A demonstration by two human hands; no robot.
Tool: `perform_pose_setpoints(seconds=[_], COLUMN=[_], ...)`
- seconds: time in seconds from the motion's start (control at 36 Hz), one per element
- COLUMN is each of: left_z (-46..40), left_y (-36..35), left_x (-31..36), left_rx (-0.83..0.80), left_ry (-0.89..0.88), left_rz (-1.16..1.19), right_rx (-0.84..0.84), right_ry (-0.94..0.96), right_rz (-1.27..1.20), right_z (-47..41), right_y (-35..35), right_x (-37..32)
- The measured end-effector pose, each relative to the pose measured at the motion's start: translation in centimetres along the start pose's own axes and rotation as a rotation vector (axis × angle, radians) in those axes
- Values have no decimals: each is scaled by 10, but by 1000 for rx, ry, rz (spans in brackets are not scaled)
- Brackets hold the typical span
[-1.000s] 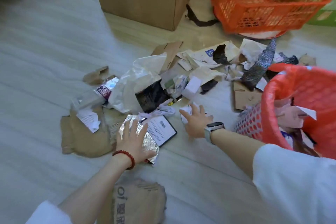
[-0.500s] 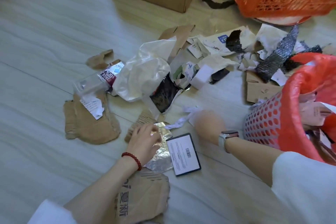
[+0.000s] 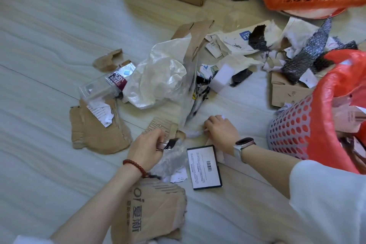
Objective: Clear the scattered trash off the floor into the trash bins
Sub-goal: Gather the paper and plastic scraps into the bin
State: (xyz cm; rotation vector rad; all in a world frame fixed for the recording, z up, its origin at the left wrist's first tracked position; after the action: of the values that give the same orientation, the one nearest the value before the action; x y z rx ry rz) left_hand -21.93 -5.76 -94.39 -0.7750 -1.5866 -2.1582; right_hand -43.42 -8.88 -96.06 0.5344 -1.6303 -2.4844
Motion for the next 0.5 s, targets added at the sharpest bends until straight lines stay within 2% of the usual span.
perform_pose_setpoints(seconds=[0.11,0.19,0.28,0.33,0.39,0.5], left_z=[-2,1,10,17,22,27], left_y=[14,10,-8,-26,-39,-53], left_x=[5,17,29,30,31,26], left_rx=[28,-83,-245,-362,-443,-475], left_ry=[25,13,-103,-172,-238,-254], left_rz=[36,-159,-384,-520,-586,-662], right_rx=[69,39,-81,-134,-109,-63], right_ry=[-274,-390,-479,-467,-406,-405], right_rz=[-67,-187,-171,-144,-130,-219], right_z=[12,28,51,69,82,90], right_y=[29,28,4,-10,-17,-21], right_x=[12,19,18,10,-1,-8])
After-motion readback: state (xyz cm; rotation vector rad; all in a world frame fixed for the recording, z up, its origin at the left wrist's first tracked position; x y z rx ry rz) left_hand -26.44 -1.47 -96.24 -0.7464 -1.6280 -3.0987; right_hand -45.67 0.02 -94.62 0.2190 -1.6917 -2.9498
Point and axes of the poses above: each hand's wrist, its own z-axis away from the middle knuckle, its own y-axis out of the back of the hand, x = y × z, the point moved 4 cm from there along -z, towards the middle knuckle, and after that the axes turned 2 degrees about z, right-handed, at the moved point
